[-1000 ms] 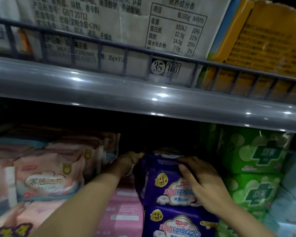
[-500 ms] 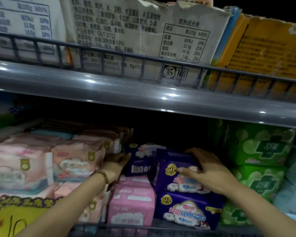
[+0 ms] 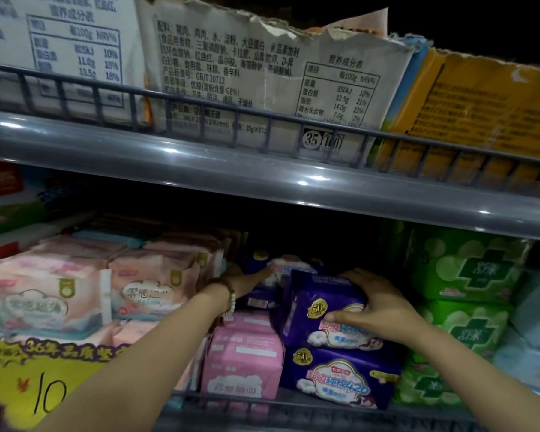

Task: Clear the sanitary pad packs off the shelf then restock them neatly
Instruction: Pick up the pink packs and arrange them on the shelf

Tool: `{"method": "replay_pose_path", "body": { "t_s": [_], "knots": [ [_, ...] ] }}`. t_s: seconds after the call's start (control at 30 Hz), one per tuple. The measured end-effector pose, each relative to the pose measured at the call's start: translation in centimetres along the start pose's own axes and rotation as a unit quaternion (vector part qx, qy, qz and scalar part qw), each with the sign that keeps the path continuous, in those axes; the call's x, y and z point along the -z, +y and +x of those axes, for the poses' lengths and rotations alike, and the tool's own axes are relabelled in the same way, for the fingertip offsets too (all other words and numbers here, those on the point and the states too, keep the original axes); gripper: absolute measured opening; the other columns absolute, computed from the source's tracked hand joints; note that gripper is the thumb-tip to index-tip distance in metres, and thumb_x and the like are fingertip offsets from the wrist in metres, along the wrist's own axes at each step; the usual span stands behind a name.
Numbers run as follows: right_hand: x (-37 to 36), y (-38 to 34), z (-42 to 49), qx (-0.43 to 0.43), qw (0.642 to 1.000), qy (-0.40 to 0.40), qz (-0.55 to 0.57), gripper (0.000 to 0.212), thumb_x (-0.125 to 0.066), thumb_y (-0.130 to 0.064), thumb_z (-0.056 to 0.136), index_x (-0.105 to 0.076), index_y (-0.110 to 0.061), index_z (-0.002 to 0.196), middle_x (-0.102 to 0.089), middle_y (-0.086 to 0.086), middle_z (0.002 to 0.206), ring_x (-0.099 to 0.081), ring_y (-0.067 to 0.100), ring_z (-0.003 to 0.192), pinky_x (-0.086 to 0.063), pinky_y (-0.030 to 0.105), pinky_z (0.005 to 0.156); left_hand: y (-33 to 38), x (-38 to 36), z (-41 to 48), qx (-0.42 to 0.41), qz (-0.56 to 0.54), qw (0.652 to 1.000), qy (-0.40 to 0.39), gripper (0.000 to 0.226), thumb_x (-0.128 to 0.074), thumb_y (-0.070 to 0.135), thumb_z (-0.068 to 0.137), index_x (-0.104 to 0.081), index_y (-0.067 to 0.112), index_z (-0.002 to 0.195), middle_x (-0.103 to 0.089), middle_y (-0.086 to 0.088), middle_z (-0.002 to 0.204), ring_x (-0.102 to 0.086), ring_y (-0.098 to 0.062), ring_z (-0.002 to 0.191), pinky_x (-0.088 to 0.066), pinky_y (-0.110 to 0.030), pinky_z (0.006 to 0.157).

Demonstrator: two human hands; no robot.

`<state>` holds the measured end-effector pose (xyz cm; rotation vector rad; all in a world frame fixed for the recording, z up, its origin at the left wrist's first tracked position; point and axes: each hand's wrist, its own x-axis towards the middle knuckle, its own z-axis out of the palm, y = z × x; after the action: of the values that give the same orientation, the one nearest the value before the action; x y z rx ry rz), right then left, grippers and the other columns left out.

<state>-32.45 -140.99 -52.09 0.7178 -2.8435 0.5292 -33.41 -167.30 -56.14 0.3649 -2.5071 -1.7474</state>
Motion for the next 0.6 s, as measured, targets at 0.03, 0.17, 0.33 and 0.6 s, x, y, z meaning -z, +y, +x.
{"method": "replay_pose_path", "body": {
  "t_s": [0.03, 0.17, 0.33, 0.6],
  "knots": [
    [0.0, 0.1, -0.1, 0.006, 1.0, 0.002, 0.009, 0.102, -0.048, -0.099, 0.038, -0.051, -0.043, 0.122, -0.053, -0.011, 0.127, -0.052, 0.012, 0.117, -0.045, 0.033, 0.099, 0.0, -0.2, -0.5, -0.033, -0.029, 0.999, 0.006, 0.078, -0.069, 0.067, 0.067, -0.055, 0.018, 0.127, -0.063, -0.007, 0.123, -0.059, -0.023, 0.109, -0.046, -0.032, 0.096],
    [0.2, -0.3, -0.4, 0.045, 0.997, 0.048, 0.029, 0.093, -0.055, -0.093, 0.043, -0.056, -0.038, 0.119, -0.051, -0.016, 0.116, -0.051, 0.007, 0.108, -0.043, 0.027, 0.097, 0.6, -1.0, -2.9, -0.122, -0.053, 0.991, 0.011, 0.074, -0.06, 0.061, 0.08, -0.033, 0.025, 0.139, -0.05, 0.01, 0.128, -0.051, -0.01, 0.112, -0.041, -0.02, 0.095],
    [0.1, -1.3, -1.1, 0.088, 0.992, 0.086, -0.042, 0.103, -0.061, -0.084, 0.054, -0.034, -0.04, 0.142, -0.03, -0.009, 0.144, -0.026, 0.013, 0.133, -0.021, 0.024, 0.111, 0.1, -1.9, -3.2, -0.091, -0.115, 0.988, -0.051, 0.129, -0.028, 0.105, 0.034, -0.03, 0.038, 0.144, -0.038, 0.006, 0.148, -0.041, -0.017, 0.133, -0.028, -0.036, 0.115],
    [-0.7, -1.3, -2.4, 0.039, 0.989, 0.116, -0.086, 0.108, -0.033, -0.094, 0.052, -0.04, -0.033, 0.141, -0.046, -0.007, 0.142, -0.042, 0.015, 0.129, -0.03, 0.024, 0.106, -0.6, -2.6, -4.5, -0.188, 0.111, 0.967, -0.129, 0.148, -0.091, 0.04, 0.052, 0.027, 0.036, 0.141, -0.027, 0.01, 0.15, -0.039, 0.001, 0.126, -0.033, -0.013, 0.099]
  ]
}}
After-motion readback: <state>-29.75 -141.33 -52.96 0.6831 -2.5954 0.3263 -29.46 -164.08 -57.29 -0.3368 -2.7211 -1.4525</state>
